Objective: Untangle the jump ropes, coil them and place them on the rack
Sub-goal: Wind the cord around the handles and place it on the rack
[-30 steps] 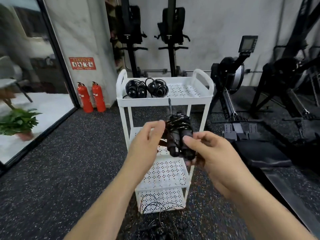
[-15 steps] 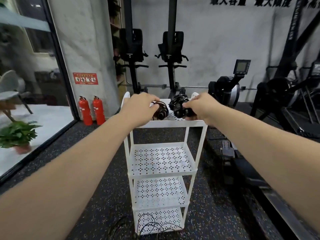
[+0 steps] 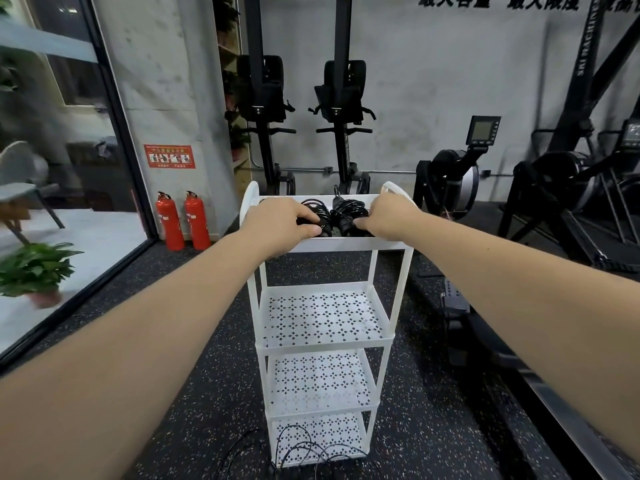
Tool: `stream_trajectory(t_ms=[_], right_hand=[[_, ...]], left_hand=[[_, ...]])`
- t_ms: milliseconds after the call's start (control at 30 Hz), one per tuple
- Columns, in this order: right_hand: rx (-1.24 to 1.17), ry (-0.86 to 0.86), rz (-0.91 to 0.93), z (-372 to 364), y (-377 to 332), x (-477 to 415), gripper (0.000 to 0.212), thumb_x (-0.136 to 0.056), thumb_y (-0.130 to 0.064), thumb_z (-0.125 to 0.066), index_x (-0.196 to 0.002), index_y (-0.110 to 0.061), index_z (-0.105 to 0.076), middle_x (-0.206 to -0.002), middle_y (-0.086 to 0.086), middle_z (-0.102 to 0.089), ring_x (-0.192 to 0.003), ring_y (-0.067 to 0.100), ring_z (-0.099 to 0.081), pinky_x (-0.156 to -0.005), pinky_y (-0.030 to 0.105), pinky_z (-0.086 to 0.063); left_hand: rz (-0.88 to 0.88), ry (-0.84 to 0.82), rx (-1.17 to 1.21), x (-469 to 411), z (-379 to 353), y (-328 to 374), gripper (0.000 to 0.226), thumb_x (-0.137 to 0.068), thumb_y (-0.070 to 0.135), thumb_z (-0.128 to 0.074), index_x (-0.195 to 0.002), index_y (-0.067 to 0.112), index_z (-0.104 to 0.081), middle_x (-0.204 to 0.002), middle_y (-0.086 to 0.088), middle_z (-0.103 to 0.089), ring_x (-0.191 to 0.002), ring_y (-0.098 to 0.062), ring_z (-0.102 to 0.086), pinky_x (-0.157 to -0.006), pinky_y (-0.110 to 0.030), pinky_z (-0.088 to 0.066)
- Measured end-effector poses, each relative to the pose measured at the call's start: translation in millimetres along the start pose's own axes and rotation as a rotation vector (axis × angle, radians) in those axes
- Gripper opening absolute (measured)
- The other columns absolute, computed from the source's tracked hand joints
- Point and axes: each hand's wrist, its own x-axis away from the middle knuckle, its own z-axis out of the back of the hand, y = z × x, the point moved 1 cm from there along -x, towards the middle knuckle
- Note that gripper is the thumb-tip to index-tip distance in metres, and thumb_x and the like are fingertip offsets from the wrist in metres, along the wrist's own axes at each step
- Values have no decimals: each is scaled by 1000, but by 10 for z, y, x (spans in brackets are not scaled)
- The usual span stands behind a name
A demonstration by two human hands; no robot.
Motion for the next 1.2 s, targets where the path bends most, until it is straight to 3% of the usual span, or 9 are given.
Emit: stream_trajectory(t_ms=[133, 267, 333, 433, 500, 667, 933, 1067, 1200], right_hand=[[-66, 7, -1, 51, 82, 62, 39, -110, -36, -54, -108, -2, -71, -101, 14, -66, -91, 29, -57, -77, 33, -42], [-83, 149, 21, 223, 190, 262, 33, -107, -10, -45, -119, -3, -75, -113, 19, -72, -89, 31, -63, -74, 31, -46], [-166, 234, 36, 274, 272, 376, 34, -106, -11, -46, -122, -11, -76, -117, 13, -75, -92, 29, -69, -73, 31, -51], [-365, 347, 74, 203, 378, 673, 28, -105, -18, -54, -124, -20, -75, -115, 0, -78, -101, 18, -72, -80, 26, -55], [-457, 403, 110, 34, 425, 970, 21, -104, -21, -58, -117, -24, -74, -106, -9, -77, -90, 6, -69, -69, 14, -49], [-607, 344, 162, -808, 623, 1613, 12, -101, -21, -63, -105, -28, -73, -95, -11, -77, -88, 4, -69, -76, 16, -52], [-604, -106, -28, -2742, 1402, 2153, 12, -100, -22, -68, -102, -33, -73, -90, -13, -79, -74, 6, -69, -68, 28, -53], [-566, -305, -133, -3602, 1804, 2396, 14, -103, -22, -65, -99, -33, -72, -88, -12, -78, -62, 11, -65, -54, 31, -53], [-468, -446, -203, -4397, 2162, 2582, 14, -105, -23, -63, -98, -34, -69, -93, -15, -75, -71, 16, -71, -55, 22, -52]], left_hand=[[-1, 42, 62, 26, 19, 28, 37, -100, 61, -62, -133, 45, -70, -135, 10, -70, -129, -18, -61, -119, -47, -38], [-71, 209, 142, 191, 68, 26, 32, -105, 53, -57, -131, 38, -70, -139, 13, -67, -133, -12, -58, -132, -56, -12], [-109, 282, 206, 366, 82, 54, 26, -106, 43, -60, -127, 34, -72, -134, 12, -69, -130, -11, -58, -130, -53, -22], [-99, 373, 318, 816, -4, 131, 13, -103, 29, -63, -113, 31, -72, -114, 11, -64, -108, -8, -60, -99, -33, -49], [-84, 378, 360, 1180, -184, 171, 9, -102, 21, -64, -107, 28, -69, -104, 12, -61, -94, -4, -57, -82, -23, -48], [-25, 113, 372, 1857, -1119, 8, 12, -101, 20, -65, -105, 31, -66, -94, 16, -64, -87, -6, -59, -78, -25, -50], [210, -359, 420, 2609, -2827, -317, 10, -103, 27, -63, -104, 35, -70, -83, 11, -71, -72, -10, -66, -66, -26, -51], [209, -549, 361, 2823, -3567, -381, 10, -102, 29, -61, -105, 34, -69, -83, 16, -67, -69, -19, -68, -64, -29, -50], [157, -711, 322, 3033, -4255, -375, 11, -103, 27, -58, -104, 31, -68, -85, 16, -68, -71, -10, -63, -64, -28, -48]])
